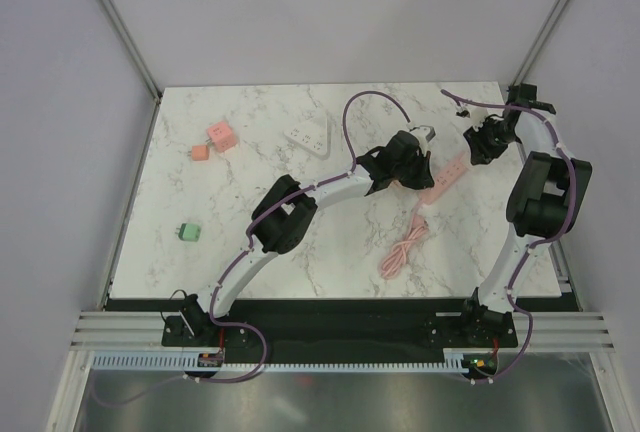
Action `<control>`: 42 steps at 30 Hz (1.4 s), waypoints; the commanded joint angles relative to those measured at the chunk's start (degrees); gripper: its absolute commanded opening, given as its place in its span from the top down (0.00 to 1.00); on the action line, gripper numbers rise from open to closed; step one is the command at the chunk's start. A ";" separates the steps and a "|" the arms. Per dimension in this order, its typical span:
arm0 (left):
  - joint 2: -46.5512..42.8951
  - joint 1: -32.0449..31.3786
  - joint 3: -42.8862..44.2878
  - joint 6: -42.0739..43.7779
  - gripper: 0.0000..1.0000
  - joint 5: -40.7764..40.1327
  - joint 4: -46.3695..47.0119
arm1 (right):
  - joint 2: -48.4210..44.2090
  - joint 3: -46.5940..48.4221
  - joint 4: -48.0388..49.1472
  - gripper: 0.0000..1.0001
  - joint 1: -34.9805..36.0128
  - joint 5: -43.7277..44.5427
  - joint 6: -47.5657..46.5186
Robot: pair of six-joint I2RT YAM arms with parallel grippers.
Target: Insert the plug
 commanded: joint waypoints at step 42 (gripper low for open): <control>-5.86 -0.07 -1.43 5.04 0.56 -1.00 -4.15 | -5.05 -1.13 8.16 0.25 2.08 0.99 9.22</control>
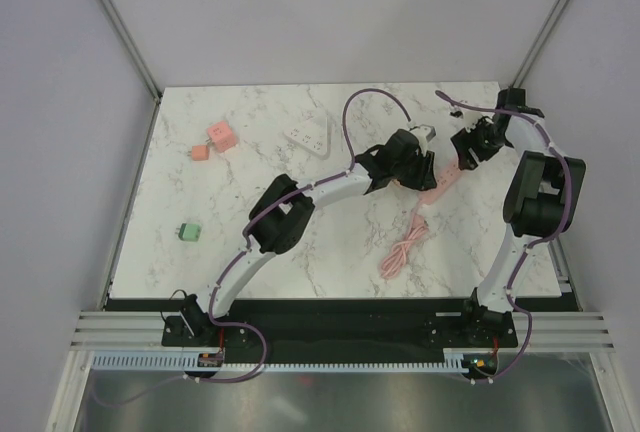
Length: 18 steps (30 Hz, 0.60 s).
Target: Insert the plug
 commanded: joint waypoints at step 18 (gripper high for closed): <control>-24.33 0.29 -14.66 10.88 0.21 -10.97 -8.71 | -17.34 15.66 3.89 0.02 8.74 -1.62 26.39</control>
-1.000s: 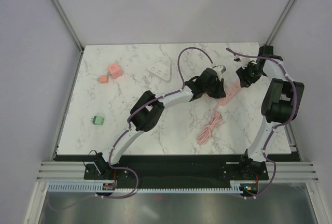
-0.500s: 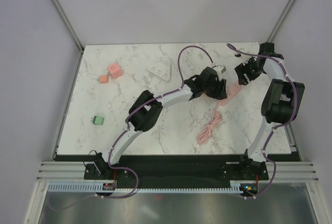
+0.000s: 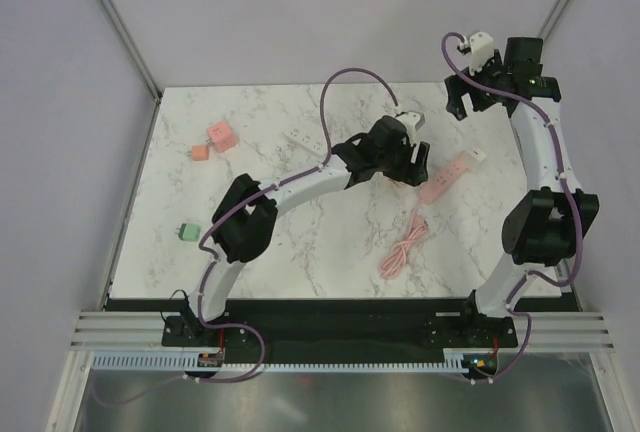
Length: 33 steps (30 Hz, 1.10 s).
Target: Insert the plug
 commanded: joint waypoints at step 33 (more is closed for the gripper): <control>16.74 4.33 20.62 18.31 0.18 -5.80 -12.38 | -24.87 -28.53 25.29 0.02 5.09 -4.35 55.21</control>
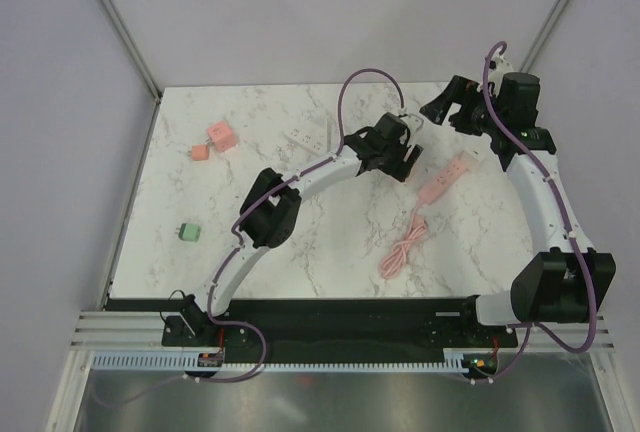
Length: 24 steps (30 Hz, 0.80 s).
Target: Insert the plug
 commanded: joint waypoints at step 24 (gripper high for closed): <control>5.55 0.79 8.26 -6.22 0.13 0.41 2.33 | -1.15 -1.06 3.97 0.02 0.02 -2.65 1.89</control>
